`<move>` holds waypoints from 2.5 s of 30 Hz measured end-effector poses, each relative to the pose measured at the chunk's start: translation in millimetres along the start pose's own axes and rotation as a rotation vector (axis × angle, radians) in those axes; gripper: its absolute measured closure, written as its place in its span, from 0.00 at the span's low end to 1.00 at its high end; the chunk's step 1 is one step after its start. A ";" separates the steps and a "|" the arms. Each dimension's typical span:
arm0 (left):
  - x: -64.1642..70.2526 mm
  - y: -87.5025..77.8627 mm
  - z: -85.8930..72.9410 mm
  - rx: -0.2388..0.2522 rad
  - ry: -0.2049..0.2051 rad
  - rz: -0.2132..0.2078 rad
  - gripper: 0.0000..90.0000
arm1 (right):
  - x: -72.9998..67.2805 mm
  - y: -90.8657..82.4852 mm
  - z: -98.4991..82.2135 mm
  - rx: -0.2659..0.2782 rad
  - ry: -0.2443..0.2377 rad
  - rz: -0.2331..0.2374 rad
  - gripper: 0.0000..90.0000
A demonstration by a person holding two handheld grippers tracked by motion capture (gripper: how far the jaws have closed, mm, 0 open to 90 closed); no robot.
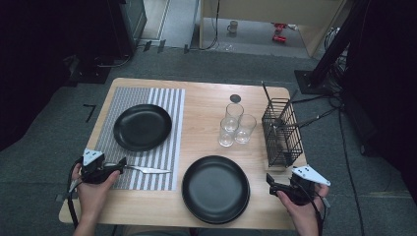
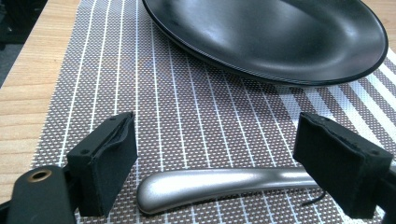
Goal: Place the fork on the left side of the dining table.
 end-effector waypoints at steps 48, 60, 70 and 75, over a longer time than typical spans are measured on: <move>-0.2 0.3 -0.3 -0.007 -0.002 -0.007 0.15 | -8.8 42.4 105.6 0.148 -0.049 -0.059 0.58; -0.3 0.4 -0.3 -0.007 -0.005 -0.009 0.15 | -2.4 60.1 100.3 0.127 -0.106 -0.139 0.79; 0.1 -0.2 0.4 0.004 -0.001 -0.004 0.15 | 10.4 54.5 107.0 0.187 -0.134 -0.205 0.95; 0.0 -0.4 0.6 0.007 0.000 -0.002 0.15 | 22.8 49.5 110.6 0.212 -0.123 -0.242 0.98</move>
Point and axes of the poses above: each handheld gripper's, and its own axes: y roughly forward along the jaws, z roughly out of its top, x roughly to its right, the point moved 8 cm from there along y, roughly forward along the jaws, and after that the axes turned 11 degrees about x, right-handed, at the moved point
